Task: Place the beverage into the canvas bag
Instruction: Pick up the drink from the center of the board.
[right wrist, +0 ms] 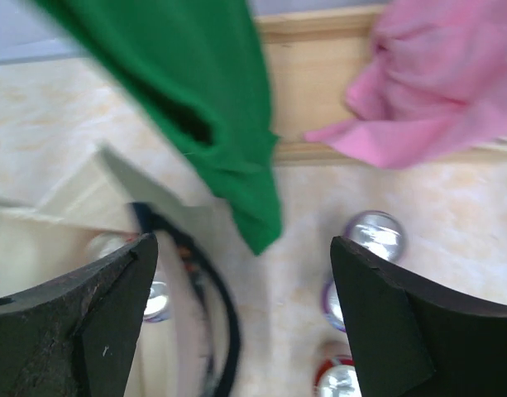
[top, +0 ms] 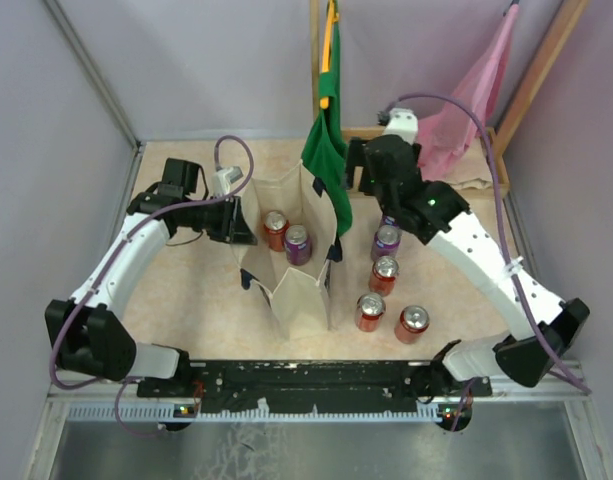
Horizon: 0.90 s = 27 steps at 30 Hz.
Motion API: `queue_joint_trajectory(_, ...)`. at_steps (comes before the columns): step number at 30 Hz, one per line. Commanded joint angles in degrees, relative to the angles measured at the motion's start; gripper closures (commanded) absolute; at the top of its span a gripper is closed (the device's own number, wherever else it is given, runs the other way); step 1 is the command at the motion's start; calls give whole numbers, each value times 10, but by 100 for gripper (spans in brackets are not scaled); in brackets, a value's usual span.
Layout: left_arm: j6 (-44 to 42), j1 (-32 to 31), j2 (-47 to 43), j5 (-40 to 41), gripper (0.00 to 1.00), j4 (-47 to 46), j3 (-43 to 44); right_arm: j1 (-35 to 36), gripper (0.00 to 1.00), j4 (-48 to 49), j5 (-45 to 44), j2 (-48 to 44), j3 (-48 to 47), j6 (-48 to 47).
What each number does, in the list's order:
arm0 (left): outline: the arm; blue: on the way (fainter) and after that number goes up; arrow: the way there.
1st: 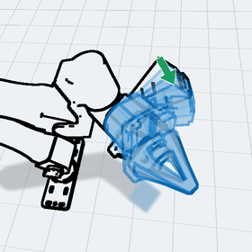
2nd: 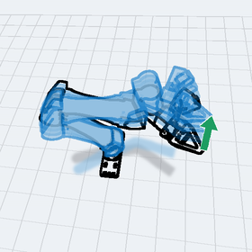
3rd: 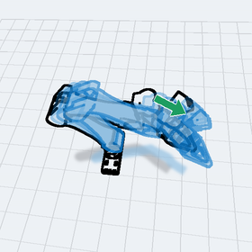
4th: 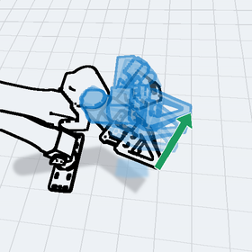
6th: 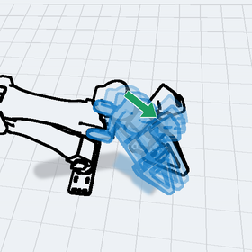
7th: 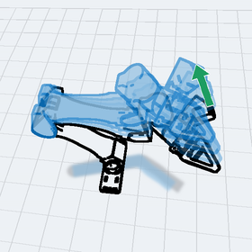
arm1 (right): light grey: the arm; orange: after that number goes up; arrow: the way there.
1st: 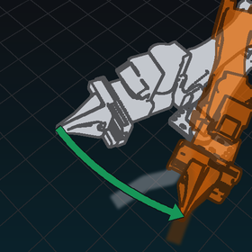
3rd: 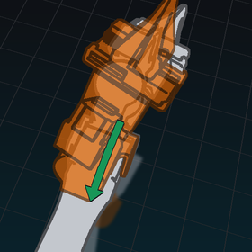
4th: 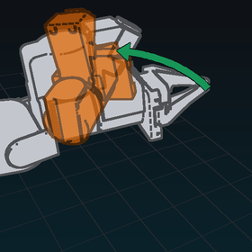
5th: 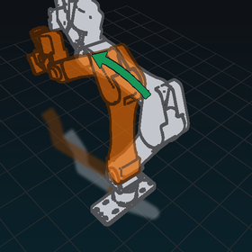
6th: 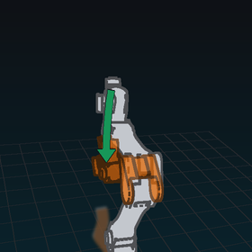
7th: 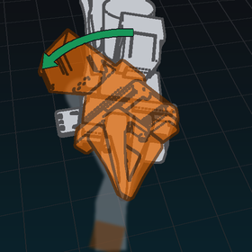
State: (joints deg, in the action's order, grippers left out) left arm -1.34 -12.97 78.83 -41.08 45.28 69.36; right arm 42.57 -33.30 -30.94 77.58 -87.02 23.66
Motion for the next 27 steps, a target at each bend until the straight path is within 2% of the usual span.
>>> queue_joint_trajectory(1, -18, 0, -18, 5, 63, 22, 1, -69, 15, -146, -17, 0, -4, 57)
queue_joint_trajectory(7, -25, 0, -24, 9, 63, 28, 0, -151, 15, -245, 44, 48, -7, 71)
queue_joint_trajectory(14, -31, 0, -35, 9, 63, 32, -7, -218, 11, -223, 112, 106, 11, 66)
queue_joint_trajectory(18, -32, 0, -42, 7, 63, 32, -13, -251, 9, -220, 148, 163, -10, 52)
queue_joint_trajectory(23, -30, 0, -44, 3, 63, 32, -12, -263, 8, -227, 180, 241, -57, 34)
queue_joint_trajectory(27, -33, 0, -45, 6, 63, 33, -7, -263, 7, -220, 193, 262, -66, 31)
